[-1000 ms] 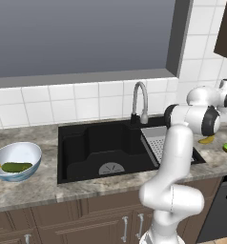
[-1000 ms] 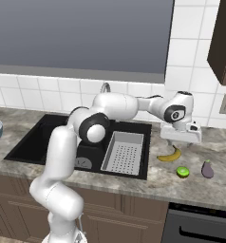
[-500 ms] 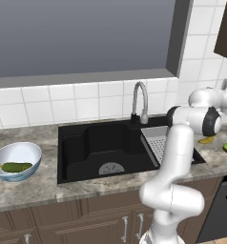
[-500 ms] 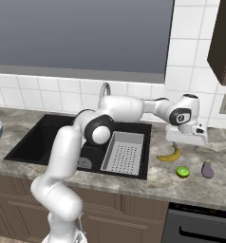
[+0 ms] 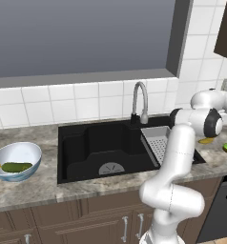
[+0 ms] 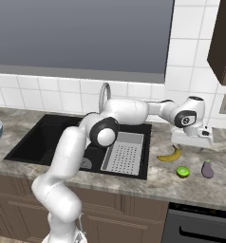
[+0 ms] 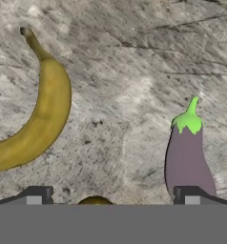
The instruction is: There is a mixed pile of frozen fruits and vegetables on the counter. Locate all the frozen vegetables and place the items in a bowl on the counter. Take all the frozen fruits and defrost them in a running sink.
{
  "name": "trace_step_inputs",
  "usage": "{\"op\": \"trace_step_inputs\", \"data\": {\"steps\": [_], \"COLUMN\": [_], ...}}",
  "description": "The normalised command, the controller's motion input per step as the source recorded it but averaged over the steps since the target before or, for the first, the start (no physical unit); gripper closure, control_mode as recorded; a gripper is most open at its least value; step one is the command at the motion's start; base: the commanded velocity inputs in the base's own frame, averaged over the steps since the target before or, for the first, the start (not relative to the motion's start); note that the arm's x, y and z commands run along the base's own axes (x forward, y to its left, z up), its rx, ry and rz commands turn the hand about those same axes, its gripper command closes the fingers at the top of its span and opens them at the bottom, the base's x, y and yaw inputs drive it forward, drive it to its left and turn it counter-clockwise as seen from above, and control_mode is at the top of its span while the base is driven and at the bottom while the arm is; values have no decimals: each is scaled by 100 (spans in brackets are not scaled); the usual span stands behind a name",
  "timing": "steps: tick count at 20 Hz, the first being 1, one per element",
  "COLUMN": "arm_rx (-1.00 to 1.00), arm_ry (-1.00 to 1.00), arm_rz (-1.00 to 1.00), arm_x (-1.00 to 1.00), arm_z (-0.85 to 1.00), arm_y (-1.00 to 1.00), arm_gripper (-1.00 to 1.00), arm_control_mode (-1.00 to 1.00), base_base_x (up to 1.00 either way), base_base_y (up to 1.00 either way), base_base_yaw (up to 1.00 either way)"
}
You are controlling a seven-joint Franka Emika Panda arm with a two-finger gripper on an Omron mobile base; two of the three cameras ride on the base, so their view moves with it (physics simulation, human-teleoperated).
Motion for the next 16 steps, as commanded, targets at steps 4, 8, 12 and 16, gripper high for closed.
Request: {"op": "trace_step_inputs", "data": {"steps": [4, 8, 12, 16], "arm_rx": [2, 1, 1, 1], "arm_ry": [0, 0, 0, 0], "arm_rz": [0, 0, 0, 0], "arm_x": [0, 0, 0, 0], "arm_z": [0, -1, -2, -4], "arm_y": [-15, -16, -15, -15], "arm_gripper": [-100, -100, -100, -100], "arm_control_mode": [-100, -100, -100, -100], "base_base_x": [0, 0, 0, 0], "base_base_y": [0, 0, 0, 0], "base_base_yaw": [0, 0, 0, 0]}}
